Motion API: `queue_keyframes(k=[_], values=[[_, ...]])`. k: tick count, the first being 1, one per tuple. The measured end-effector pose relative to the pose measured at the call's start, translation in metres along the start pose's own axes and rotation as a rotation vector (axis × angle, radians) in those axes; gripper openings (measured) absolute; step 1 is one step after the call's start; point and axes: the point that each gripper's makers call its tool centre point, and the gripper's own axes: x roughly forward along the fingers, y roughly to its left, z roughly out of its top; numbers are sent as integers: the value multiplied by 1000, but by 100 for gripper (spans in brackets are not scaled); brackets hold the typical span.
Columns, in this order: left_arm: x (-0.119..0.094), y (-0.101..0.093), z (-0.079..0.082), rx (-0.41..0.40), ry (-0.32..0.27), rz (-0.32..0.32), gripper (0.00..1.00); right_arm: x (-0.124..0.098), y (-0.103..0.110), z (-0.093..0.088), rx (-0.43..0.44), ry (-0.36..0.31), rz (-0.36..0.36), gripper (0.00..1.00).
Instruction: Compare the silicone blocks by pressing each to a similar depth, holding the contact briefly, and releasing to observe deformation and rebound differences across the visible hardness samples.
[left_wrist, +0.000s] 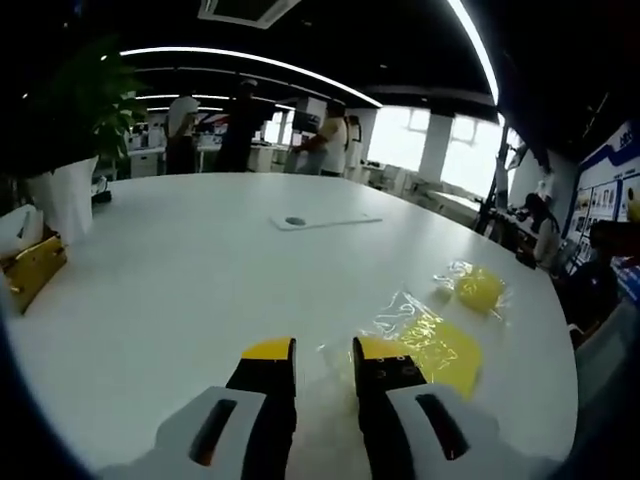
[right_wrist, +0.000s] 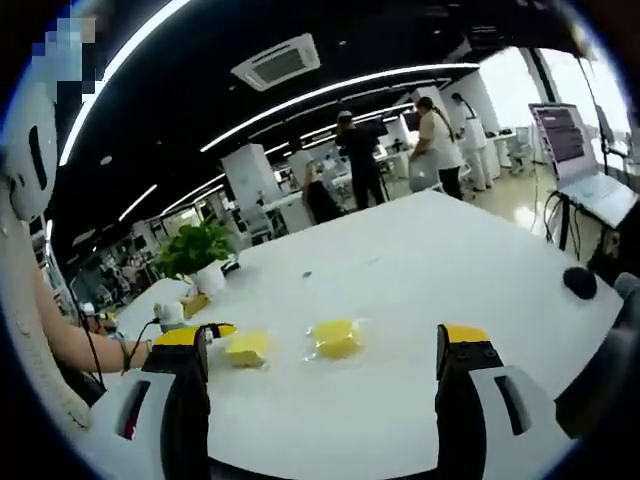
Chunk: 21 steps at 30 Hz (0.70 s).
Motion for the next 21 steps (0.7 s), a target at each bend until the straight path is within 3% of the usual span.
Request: queue_keyframes(k=[5,10,14,17,21], values=[[-10,4,6,-15,0,31,33,0,-1,-1,-17,-2,12,88],[-28,-4,19,-19,-15,44,40,-2,-1,-2,-14,-6,33,87],[-50,-19,36,2,-42,39,44,-4,-1,0,13,-18,60,85],[-64,-31,43,36,-40,33,47,-6,-2,6,147,-47,89,84],[-91,-57,60,45,-77,19,45,-10,-8,8,98,-56,105,84]])
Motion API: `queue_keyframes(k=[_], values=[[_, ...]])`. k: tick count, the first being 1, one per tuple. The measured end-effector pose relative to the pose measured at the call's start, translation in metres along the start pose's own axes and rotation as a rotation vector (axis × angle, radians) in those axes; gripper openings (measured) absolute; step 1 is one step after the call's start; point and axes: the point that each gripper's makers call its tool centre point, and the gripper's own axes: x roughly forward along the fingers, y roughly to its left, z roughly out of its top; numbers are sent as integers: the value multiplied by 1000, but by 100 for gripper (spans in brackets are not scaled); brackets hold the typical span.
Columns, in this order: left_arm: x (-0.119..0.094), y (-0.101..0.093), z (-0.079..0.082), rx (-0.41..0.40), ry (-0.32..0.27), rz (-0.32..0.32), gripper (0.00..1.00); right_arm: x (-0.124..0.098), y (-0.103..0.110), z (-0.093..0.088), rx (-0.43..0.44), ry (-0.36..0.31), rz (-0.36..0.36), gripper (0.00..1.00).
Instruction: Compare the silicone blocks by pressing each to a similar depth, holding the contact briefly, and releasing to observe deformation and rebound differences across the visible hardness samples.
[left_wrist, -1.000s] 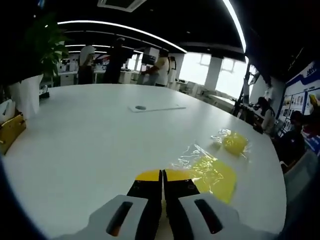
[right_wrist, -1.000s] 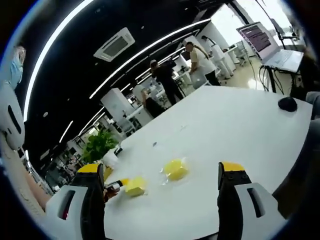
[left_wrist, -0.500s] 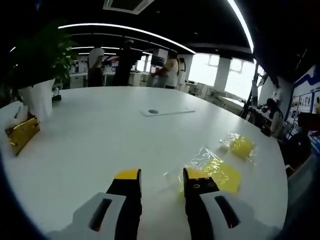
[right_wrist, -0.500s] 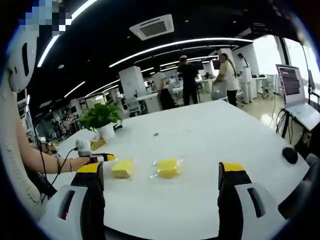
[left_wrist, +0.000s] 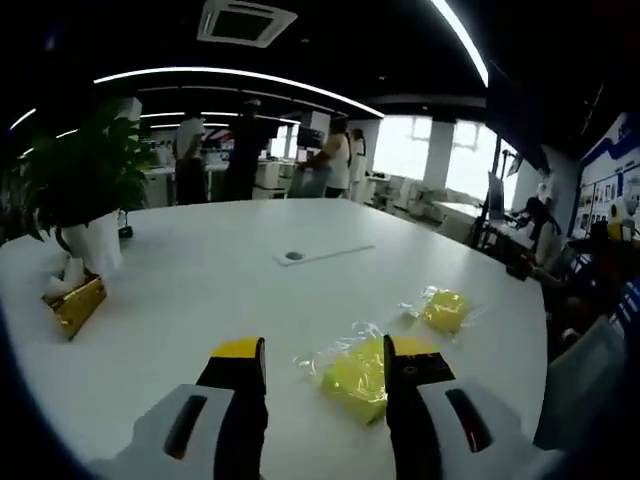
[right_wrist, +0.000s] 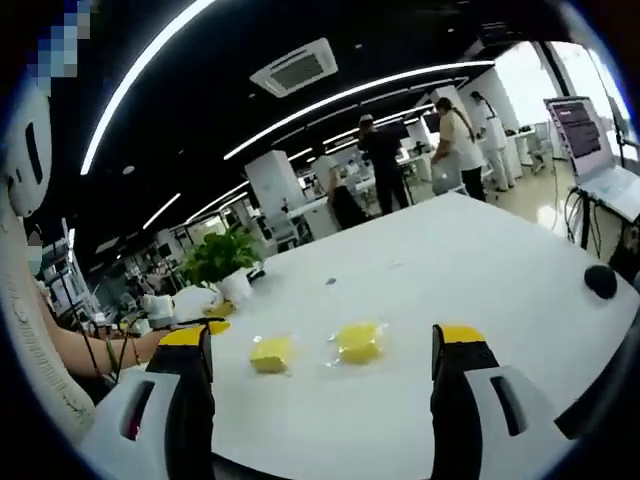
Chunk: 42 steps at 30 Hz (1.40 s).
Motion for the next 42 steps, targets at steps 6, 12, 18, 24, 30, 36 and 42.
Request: queue_keyframes(k=[6,12,18,24,30,36,42], values=[[-34,-56,17,-2,-31,-30,52,-5,7,1,-99,29,109,85],[-61,-108,15,43,7,-74,59,-8,17,-2,-183,47,207,84],[-82,-135,10,36,43,-80,63,-13,24,-6,-239,67,290,82],[-91,-153,6,-72,57,-67,59,-19,23,-13,-237,105,330,81],[-83,-173,12,-214,37,-91,59,-23,17,-12,-218,88,342,81],[-62,-197,34,-342,23,-150,62,-24,10,-11,-203,97,363,80],[-33,-212,65,-466,47,-197,63,-23,4,-14,-225,140,399,79]])
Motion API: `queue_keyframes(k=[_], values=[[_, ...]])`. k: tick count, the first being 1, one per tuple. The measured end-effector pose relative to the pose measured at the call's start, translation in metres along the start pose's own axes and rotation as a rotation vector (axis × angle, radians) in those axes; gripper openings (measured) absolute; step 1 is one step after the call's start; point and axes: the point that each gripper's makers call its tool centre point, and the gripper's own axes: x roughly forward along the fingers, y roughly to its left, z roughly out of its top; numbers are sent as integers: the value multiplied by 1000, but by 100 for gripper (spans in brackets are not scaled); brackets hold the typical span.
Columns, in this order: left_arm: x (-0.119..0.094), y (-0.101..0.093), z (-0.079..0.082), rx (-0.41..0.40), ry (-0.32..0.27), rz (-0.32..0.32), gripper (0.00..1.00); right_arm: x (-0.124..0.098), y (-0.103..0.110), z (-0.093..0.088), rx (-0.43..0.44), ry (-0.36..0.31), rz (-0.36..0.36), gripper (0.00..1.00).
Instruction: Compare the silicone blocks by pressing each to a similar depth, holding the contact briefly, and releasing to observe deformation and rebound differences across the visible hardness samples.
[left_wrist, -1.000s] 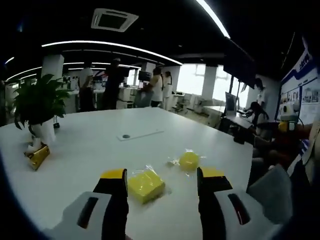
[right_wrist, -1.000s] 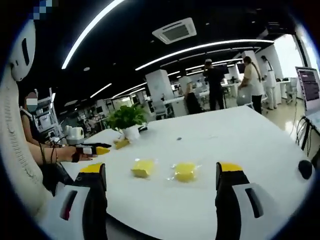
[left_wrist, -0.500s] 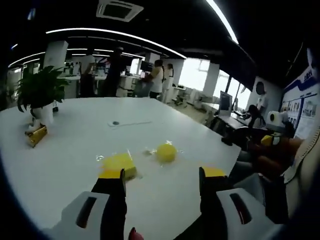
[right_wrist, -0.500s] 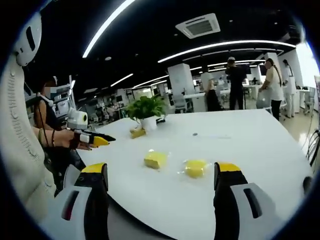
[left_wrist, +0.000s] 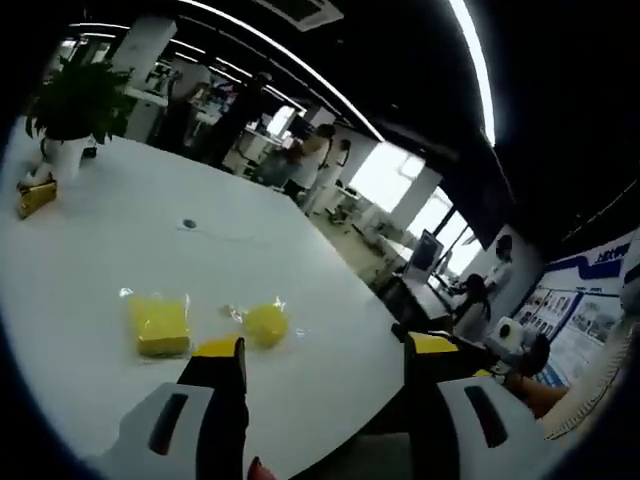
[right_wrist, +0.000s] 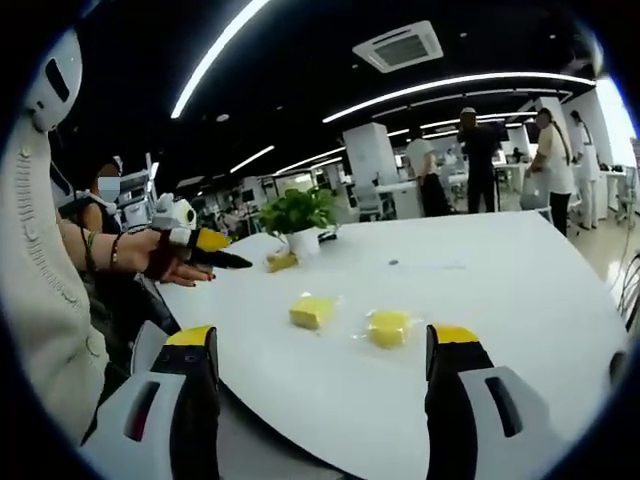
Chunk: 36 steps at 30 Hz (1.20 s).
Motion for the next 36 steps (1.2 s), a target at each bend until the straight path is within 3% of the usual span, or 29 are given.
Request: queue_keyframes(k=[4,7,10,14,20,24,26,29,31,36], values=[[26,-10,23,61,12,-12,61,2,-10,6,-5,7,17,79],[50,-13,36,-3,12,-36,59,6,-20,10,-8,7,27,79],[77,-7,36,-21,39,-37,59,13,-29,13,-3,4,41,78],[109,11,24,-56,106,-13,60,23,-38,10,7,18,56,78],[142,52,20,-245,94,40,61,36,-50,3,37,43,74,78],[160,84,13,-339,83,83,55,44,-61,-2,57,64,76,78],[167,100,2,-409,93,119,57,48,-68,-3,68,72,72,78],[178,114,-17,-493,121,122,61,53,-77,-5,77,81,63,78],[182,130,-30,-520,128,166,61,56,-82,-6,81,87,58,77],[196,157,-50,-554,131,204,64,63,-95,-11,104,102,41,77]])
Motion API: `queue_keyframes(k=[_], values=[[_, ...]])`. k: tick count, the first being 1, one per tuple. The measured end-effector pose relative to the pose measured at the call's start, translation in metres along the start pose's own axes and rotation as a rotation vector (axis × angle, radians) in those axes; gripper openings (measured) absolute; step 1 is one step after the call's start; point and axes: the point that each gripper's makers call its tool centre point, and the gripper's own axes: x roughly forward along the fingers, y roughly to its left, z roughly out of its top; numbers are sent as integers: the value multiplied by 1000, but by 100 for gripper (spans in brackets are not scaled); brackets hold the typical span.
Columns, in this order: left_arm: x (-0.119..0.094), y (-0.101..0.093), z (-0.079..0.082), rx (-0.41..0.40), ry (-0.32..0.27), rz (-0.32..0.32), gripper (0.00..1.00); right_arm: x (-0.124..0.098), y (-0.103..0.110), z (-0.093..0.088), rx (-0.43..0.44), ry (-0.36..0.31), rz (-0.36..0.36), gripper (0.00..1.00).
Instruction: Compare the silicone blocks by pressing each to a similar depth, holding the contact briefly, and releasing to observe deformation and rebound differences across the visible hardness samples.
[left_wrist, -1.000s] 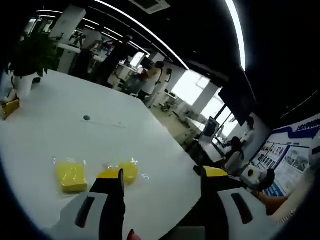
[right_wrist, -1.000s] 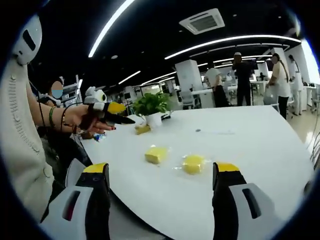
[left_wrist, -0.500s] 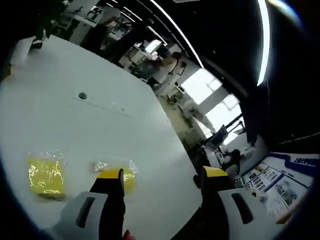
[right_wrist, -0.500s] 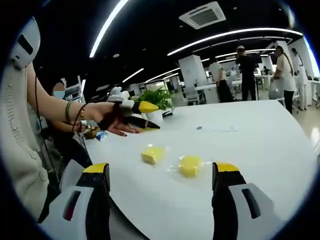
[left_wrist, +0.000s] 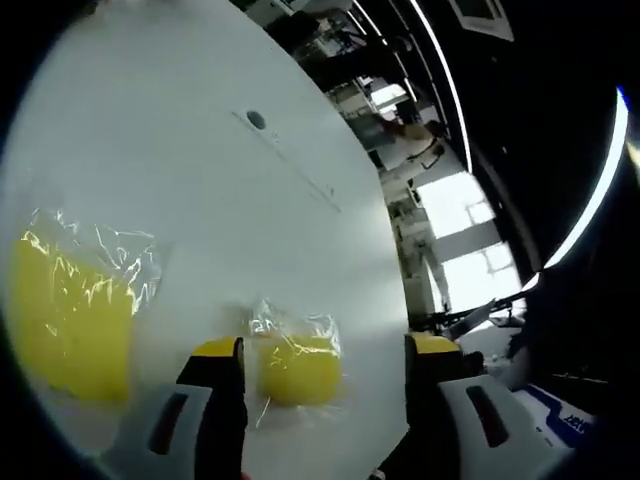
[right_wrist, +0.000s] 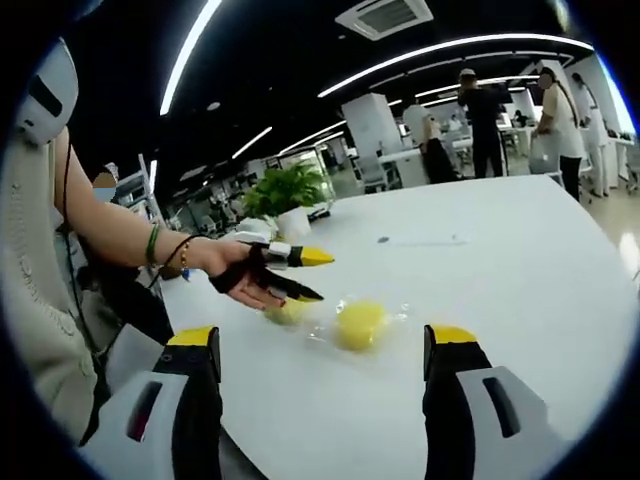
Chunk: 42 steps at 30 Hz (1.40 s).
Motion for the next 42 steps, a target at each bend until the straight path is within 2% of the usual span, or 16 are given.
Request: queue_keyframes(k=[8,11,16,18,20,23,24,25,27,28,38,41,42], values=[[20,17,-7,-35,18,-4,60,8,-16,-10,28,38,-23,77],[28,9,-2,-30,-3,-40,54,11,-19,-13,39,48,-29,76],[39,3,-1,-16,-21,-59,46,13,-23,-17,46,66,-34,75],[43,9,-2,70,-14,-12,38,15,-25,-17,54,67,-36,75],[46,11,-3,87,-11,-2,29,16,-26,-18,56,69,-38,75],[46,22,0,53,-34,34,12,17,-28,-19,59,71,-40,74],[48,22,5,-18,-71,28,11,17,-28,-19,61,70,-41,74],[47,23,4,-66,-73,18,9,18,-28,-20,63,71,-41,74],[47,26,2,-63,-73,1,5,18,-28,-23,63,79,-41,74],[47,26,0,-59,-71,-8,0,18,-28,-24,62,82,-41,74],[49,18,-1,-13,-70,-27,0,10,-24,-28,64,90,-48,72],[46,9,0,62,-63,-36,0,8,-25,-28,64,87,-57,72],[45,5,1,125,-61,-31,0,6,-24,-27,64,82,-60,72]])
